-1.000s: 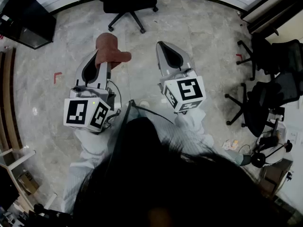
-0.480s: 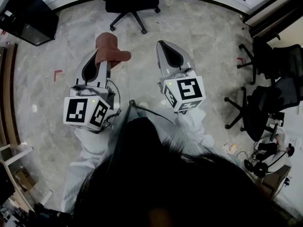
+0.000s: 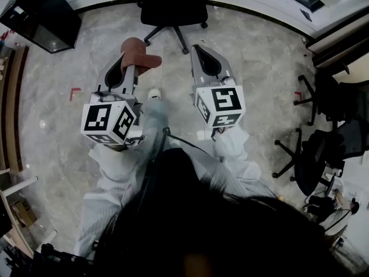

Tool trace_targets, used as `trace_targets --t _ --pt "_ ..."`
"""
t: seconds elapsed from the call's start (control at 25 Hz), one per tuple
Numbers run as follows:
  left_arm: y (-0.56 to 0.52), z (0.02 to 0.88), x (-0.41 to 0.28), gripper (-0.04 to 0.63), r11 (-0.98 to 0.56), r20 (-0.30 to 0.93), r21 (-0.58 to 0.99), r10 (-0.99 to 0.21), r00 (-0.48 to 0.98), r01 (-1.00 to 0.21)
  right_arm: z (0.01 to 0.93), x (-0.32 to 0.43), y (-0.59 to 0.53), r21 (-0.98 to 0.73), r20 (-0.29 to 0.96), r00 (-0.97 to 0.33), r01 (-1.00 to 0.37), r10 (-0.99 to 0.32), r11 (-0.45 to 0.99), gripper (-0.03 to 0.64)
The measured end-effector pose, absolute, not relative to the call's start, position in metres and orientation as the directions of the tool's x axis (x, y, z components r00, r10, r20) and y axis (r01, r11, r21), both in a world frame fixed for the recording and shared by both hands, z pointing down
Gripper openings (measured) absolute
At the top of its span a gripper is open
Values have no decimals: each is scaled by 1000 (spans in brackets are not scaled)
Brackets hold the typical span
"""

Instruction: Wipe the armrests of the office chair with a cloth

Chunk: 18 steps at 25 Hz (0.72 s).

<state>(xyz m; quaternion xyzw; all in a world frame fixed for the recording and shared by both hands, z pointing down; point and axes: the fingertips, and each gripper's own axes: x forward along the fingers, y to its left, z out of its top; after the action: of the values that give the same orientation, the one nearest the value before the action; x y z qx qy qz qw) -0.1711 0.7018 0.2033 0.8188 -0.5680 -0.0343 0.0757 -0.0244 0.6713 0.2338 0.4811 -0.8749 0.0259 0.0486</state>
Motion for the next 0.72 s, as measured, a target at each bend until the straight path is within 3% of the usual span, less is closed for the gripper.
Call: trace_targets --t 0.72 --pt "283 225 -317 29 -385 108 150 -909 402 -911 259 -162 263 -37 194 -483 -873 -854 486 2"
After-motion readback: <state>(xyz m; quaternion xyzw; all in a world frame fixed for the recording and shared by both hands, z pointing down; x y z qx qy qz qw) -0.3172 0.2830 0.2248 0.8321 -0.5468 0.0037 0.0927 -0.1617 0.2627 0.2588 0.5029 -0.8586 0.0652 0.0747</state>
